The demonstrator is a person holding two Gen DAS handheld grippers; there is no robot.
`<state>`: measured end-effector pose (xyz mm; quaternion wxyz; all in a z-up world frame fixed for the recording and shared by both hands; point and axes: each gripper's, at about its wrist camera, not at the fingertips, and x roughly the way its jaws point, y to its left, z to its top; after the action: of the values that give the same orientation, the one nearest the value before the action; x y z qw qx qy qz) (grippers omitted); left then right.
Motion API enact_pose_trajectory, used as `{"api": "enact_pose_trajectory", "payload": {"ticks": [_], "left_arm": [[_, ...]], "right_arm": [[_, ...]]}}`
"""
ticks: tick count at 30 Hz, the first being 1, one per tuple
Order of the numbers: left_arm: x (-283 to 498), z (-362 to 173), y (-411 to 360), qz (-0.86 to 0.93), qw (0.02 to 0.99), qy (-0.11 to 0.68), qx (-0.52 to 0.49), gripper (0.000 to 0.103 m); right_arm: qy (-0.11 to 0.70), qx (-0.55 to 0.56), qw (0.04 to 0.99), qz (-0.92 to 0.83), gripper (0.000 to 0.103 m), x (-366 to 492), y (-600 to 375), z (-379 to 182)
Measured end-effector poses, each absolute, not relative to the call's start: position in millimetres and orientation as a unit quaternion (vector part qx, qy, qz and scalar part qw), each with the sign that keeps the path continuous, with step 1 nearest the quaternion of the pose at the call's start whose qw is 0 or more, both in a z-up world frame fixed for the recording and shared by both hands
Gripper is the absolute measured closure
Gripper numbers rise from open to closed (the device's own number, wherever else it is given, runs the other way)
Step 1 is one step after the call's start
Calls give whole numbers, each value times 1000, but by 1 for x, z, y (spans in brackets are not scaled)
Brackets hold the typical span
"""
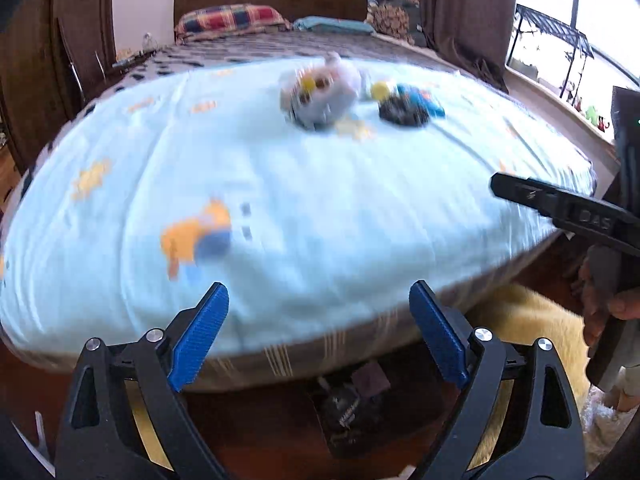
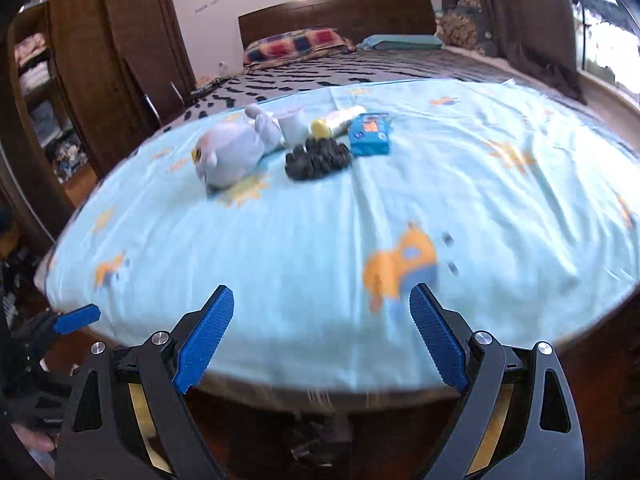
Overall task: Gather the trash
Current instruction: 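Grasp the dark scrunchie with the right gripper while the left grasps the grey plush toy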
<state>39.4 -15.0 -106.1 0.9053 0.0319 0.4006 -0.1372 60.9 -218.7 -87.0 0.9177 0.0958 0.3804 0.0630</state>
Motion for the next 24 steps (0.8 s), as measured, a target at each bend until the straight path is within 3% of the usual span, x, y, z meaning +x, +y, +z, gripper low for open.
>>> {"api": "enact_pose_trajectory", "payload": {"ticks": [10,15,19,22,23,24], "left_arm": [[107,-95,-22,-129,915,379,40,10],[137,-94,-24,-125,916,381,33,10],[153,-88,-29,-126,920,370,41,10],[165,-84,-37,-133,921,364,37,10],[168,-84,-38,-135,921,365,35,10],[172,-84,-40,-136,921,365,33,10]], "right_arm": [[397,96,911,61,13,145,-203,-97],[408,96,906,53,28,178,-200,-105],[414,84,906,41,34,199,-199,-106],[416,70,906,32,47,208,-197,-106],[416,66,906,28,60,209,-198,-106],[417,64,907,21,83,210,-201,-106]]}}
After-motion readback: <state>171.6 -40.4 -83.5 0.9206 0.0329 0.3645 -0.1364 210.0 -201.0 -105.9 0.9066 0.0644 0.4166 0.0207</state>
